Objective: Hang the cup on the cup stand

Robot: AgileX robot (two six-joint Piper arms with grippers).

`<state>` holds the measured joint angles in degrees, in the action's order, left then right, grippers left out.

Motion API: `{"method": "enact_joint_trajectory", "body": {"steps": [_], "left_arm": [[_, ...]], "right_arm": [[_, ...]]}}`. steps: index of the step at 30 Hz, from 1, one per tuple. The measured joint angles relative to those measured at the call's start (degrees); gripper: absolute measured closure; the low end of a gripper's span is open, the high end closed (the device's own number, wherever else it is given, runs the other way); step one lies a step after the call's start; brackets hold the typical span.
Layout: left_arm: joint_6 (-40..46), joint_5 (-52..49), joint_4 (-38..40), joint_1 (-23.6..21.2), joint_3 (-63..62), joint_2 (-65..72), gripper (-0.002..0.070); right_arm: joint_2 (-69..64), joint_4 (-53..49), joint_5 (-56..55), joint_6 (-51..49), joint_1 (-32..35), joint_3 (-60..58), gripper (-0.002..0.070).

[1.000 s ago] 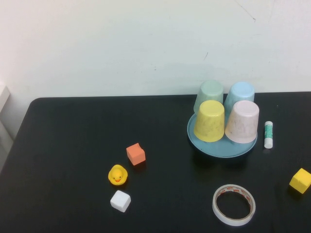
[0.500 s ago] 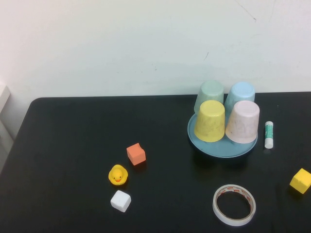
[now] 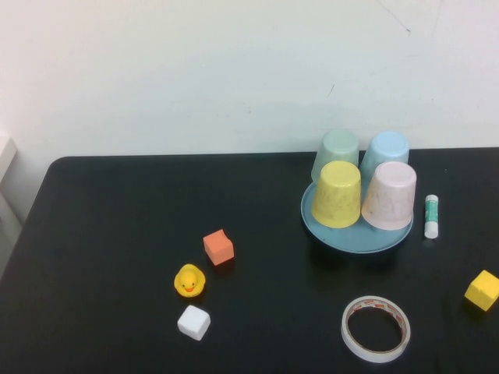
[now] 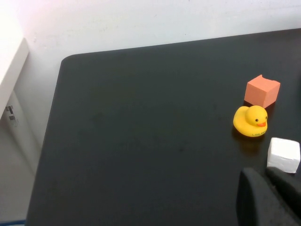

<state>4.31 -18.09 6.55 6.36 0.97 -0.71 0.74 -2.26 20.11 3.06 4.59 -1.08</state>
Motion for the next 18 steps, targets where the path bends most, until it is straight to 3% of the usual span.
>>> {"method": "enact_joint_trajectory", "body": {"steps": [5, 18], "left_arm": [[0.0, 0.0, 0.0, 0.0, 0.0, 0.0, 0.0675], [0.0, 0.0, 0.0, 0.0, 0.0, 0.0, 0.0676]], "right_arm": [[0.0, -0.3, 0.0, 0.4, -2.8, 0.0, 0.0678], [0.0, -0.3, 0.0, 0.4, -2.9, 0.0, 0.0678]]}}
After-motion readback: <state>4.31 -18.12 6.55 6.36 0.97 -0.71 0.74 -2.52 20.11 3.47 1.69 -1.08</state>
